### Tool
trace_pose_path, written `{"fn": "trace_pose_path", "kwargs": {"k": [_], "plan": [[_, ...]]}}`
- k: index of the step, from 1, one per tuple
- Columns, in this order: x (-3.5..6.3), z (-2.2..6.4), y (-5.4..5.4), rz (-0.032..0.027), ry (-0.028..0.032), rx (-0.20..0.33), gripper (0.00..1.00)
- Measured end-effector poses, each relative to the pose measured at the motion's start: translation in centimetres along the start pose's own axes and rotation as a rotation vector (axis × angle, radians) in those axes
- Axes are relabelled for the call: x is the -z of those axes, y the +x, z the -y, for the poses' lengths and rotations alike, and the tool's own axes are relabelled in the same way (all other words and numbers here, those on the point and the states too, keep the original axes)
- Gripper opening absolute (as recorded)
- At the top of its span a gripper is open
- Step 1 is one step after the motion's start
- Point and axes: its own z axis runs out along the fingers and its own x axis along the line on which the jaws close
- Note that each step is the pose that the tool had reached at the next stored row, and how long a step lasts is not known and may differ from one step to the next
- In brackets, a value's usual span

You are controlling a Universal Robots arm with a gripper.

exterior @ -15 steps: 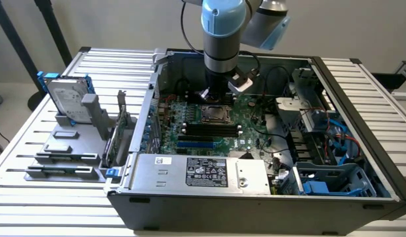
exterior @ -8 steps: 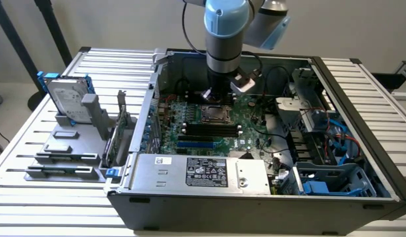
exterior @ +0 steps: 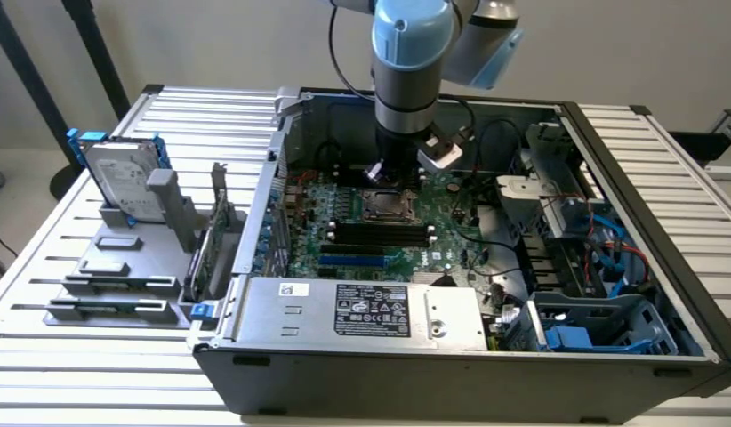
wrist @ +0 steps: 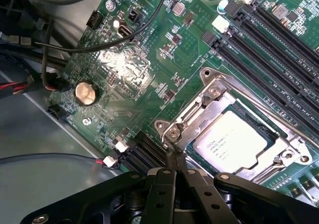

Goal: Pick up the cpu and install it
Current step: 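Install the first cpu locking lever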

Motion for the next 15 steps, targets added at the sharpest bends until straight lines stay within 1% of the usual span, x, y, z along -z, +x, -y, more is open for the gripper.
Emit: {"fn": "trace_pose_path", "kwargs": {"k": [4,6,7,9,11,15], "plan": [[-0.02,-0.09,0.0,0.0006,0.001,0.0,0.11],[-0.02,-0.14,0.0,-0.0001,0.0032,-0.001,0.11],[-0.02,-0.17,0.0,0.0007,0.005,-0.001,0.11],[0.07,-0.24,0.0,0.0044,0.0091,-0.003,0.11],[0.46,-0.4,-0.1,0.0067,0.0098,-0.004,0.11],[1.29,-0.59,-0.2,0.0071,0.0131,-0.005,0.11]]}}
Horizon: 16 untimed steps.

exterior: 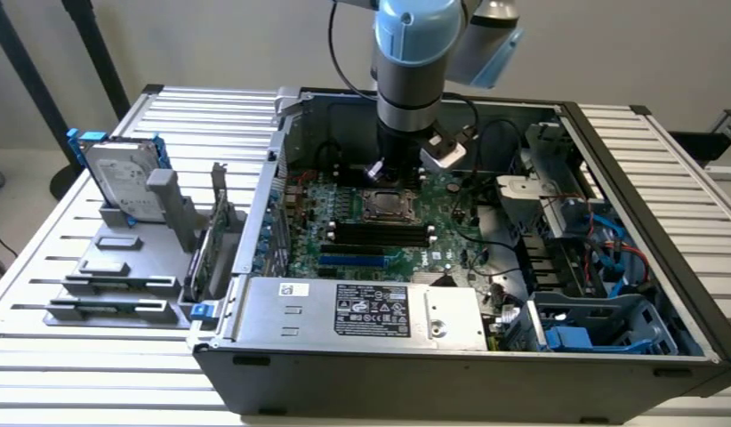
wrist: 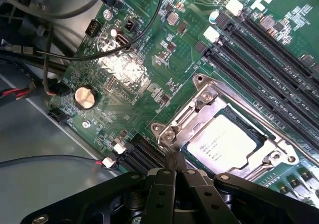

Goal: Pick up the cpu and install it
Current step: 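Install the first cpu locking lever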

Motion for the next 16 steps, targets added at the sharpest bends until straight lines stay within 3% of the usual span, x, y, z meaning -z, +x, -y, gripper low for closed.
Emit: {"fn": "trace_pose_path", "kwargs": {"k": [16], "plan": [[2.5,-0.8,-2.5,0.0058,0.0053,-0.002,0.11]]}}
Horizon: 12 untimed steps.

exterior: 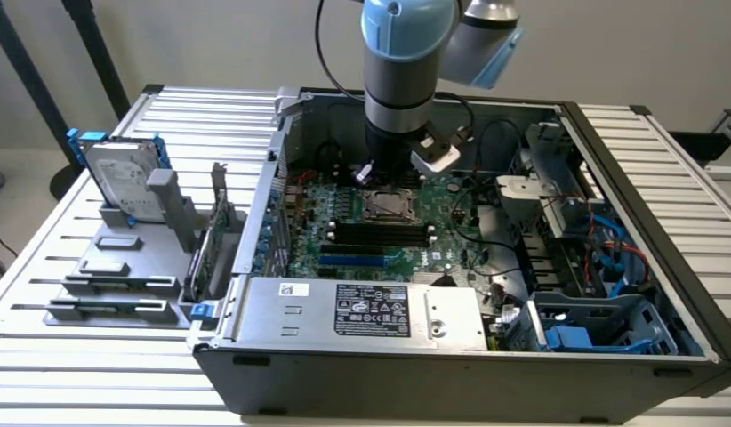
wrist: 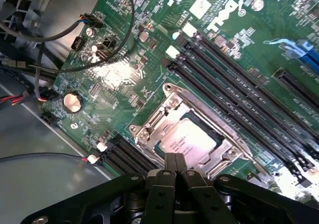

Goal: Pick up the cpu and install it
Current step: 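Install the first cpu locking lever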

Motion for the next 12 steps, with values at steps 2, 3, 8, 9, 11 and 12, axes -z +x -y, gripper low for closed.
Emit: {"fn": "trace_pose_path", "kwargs": {"k": [2,3,8,9,11,12], "plan": [[0.28,-0.14,-0.4,0.0001,0.0001,0.0,0.11],[0.44,-0.21,-0.6,0.0002,0.0001,0.0,0.11],[1.29,-0.4,-1.3,0.0003,0.0001,0.0,0.11],[1.48,-0.41,-1.4,0.0003,0.0002,0.0,0.11],[1.79,-0.37,-1.8,0.0002,0.0002,0.0,0.11],[1.93,-0.35,-1.9,0.0003,0.0001,0.0,0.11]]}}
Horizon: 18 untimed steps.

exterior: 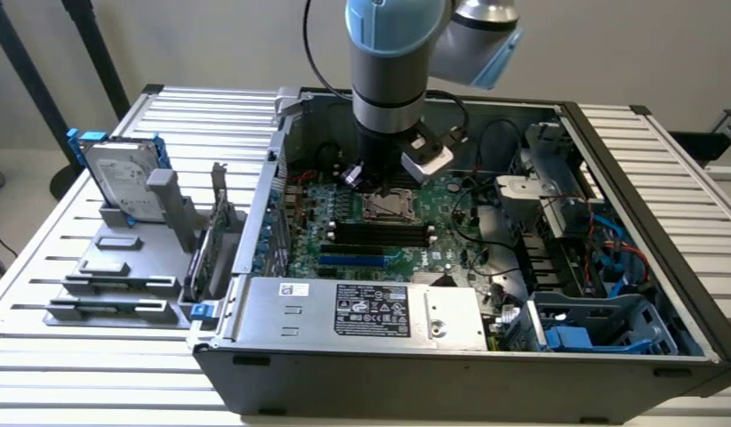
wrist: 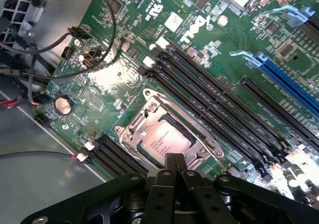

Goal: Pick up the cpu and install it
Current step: 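Install the first cpu locking lever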

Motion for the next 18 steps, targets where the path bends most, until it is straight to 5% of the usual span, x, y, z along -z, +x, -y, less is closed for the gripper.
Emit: {"fn": "trace_pose_path", "kwargs": {"k": [10,18], "plan": [[1.41,-0.1,-2.1,-0.0001,0.0001,0.0,0.11],[2.63,-0.69,-2.7,0.0031,0.0025,-0.001,0.11]]}}
